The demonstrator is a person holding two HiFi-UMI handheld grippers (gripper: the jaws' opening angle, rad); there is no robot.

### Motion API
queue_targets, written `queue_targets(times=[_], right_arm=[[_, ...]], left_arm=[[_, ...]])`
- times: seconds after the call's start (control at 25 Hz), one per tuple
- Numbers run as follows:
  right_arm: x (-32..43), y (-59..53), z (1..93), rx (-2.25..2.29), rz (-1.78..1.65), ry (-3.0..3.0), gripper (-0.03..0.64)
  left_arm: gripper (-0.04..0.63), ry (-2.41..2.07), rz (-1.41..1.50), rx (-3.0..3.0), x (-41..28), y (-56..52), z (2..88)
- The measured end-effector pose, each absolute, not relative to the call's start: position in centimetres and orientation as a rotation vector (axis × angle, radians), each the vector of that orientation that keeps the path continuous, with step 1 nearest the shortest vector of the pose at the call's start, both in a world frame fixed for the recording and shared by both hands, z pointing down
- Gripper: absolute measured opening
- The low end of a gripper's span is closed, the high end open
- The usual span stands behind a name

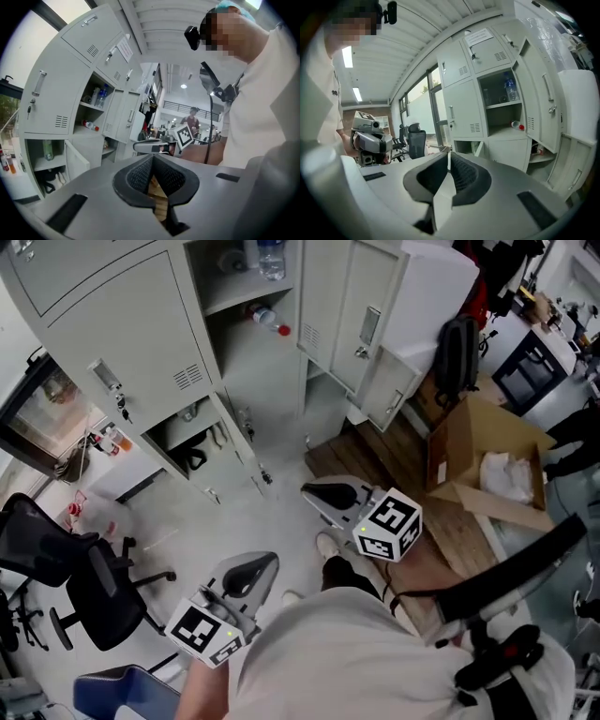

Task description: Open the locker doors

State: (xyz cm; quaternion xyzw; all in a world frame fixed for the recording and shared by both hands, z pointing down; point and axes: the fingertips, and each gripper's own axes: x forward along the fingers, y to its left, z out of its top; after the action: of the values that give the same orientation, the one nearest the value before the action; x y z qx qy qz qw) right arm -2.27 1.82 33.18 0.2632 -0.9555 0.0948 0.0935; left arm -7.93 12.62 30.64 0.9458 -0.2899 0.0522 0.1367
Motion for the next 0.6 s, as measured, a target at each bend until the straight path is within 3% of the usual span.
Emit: queue_targets(times=[0.6], right_arm=[[-7.8, 10.5, 34.4, 0.627, 0.205, -2.838, 0.026]], left_arm=[[0.011, -0.915, 0.139, 2.711, -12.0, 18.6, 32.4]])
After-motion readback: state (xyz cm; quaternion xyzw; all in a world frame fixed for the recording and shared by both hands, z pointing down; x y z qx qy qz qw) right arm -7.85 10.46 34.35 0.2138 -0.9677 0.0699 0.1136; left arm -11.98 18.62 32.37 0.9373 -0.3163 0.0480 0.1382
